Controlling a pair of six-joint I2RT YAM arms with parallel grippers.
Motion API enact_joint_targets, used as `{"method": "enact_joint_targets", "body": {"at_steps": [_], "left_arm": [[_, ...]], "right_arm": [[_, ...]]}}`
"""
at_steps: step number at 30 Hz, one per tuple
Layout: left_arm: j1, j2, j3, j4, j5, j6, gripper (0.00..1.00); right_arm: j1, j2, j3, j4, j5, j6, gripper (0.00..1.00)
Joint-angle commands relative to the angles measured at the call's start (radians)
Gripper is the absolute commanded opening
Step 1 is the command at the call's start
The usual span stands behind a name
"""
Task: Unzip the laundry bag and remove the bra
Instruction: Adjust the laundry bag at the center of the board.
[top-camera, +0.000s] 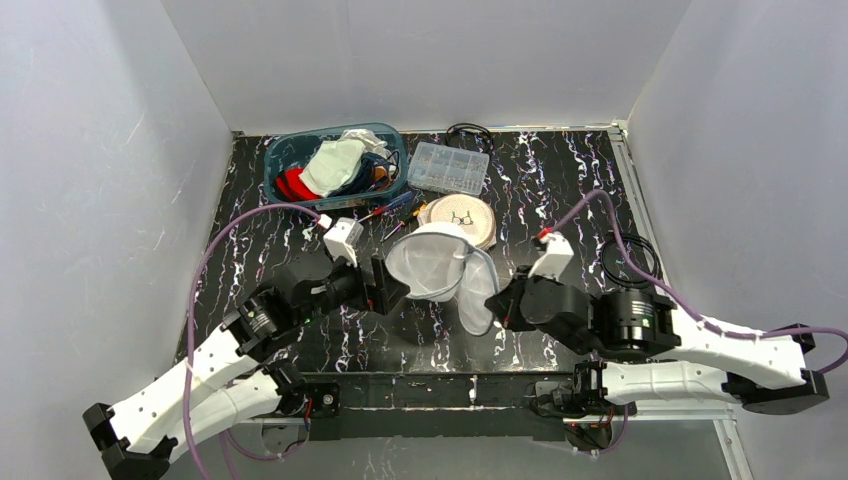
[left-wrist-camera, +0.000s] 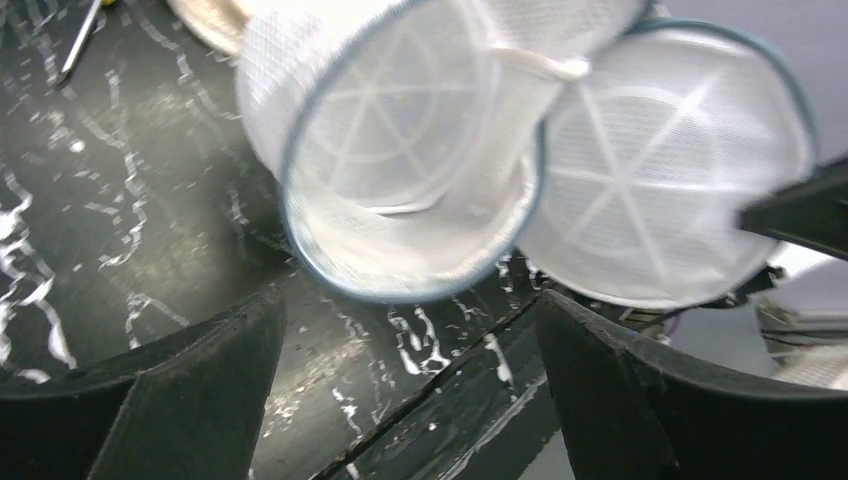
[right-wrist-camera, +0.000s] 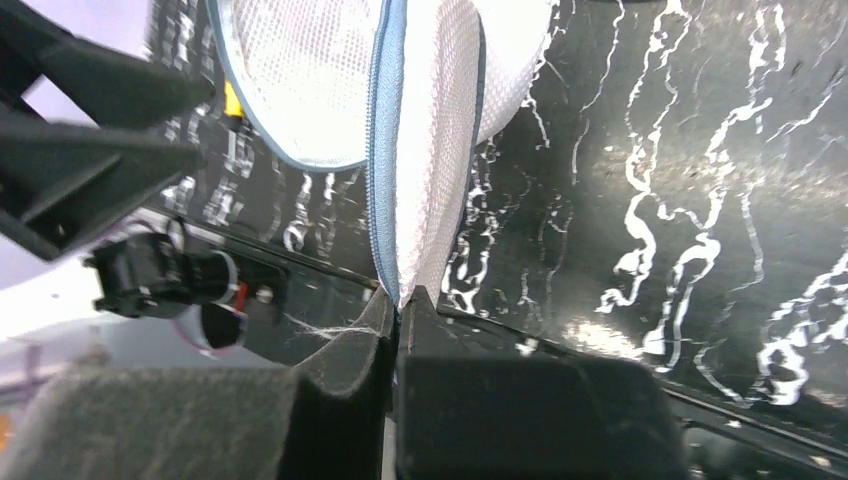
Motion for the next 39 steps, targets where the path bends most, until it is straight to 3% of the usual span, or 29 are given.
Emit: {"method": "enact_joint_targets", "body": {"at_steps": [1,4,9,15,20,27,33,39], "left_arm": [[-0.029,-0.024,-0.039,0.146,0.12,0.115,0.94],[-0.048,0.006,-0.051,0.122,0.065,0.146,0.94],[-0.048,-0.006,-0.063,0.039,-0.185,0.112,0.97],[-0.015,0.105,-0.01,0.022,-0.254,0.135,0.98],[0.051,0.228,0.052,0.084,-0.152,0.124,0.99],[0.174,0.211,0.068,0.2,0.073,0.108,0.98],[0.222,0.175,0.113,0.116,0.128,0.162,0.99],[0.256,0.186,0.096,0.057,0.292,0.205,0.99]], "right_arm": [[-0.004,-0.083,-0.097,0.137,0.053,0.257,0.01],[-0.004,-0.079,-0.11,0.151,0.051,0.284,0.01],[-0.004,-0.076,-0.091,0.121,0.033,0.272,0.01],[-0.004,-0.075,-0.09,0.104,-0.029,0.244,0.01],[-0.004,-0.053,-0.06,0.099,-0.116,0.142,0.01],[-0.004,-0.011,-0.042,0.111,-0.312,-0.09,0.01],[-0.003,0.097,-0.069,0.224,-0.656,-0.36,0.01],[0.0,0.184,-0.144,0.134,-0.695,-0.503,0.01]]}}
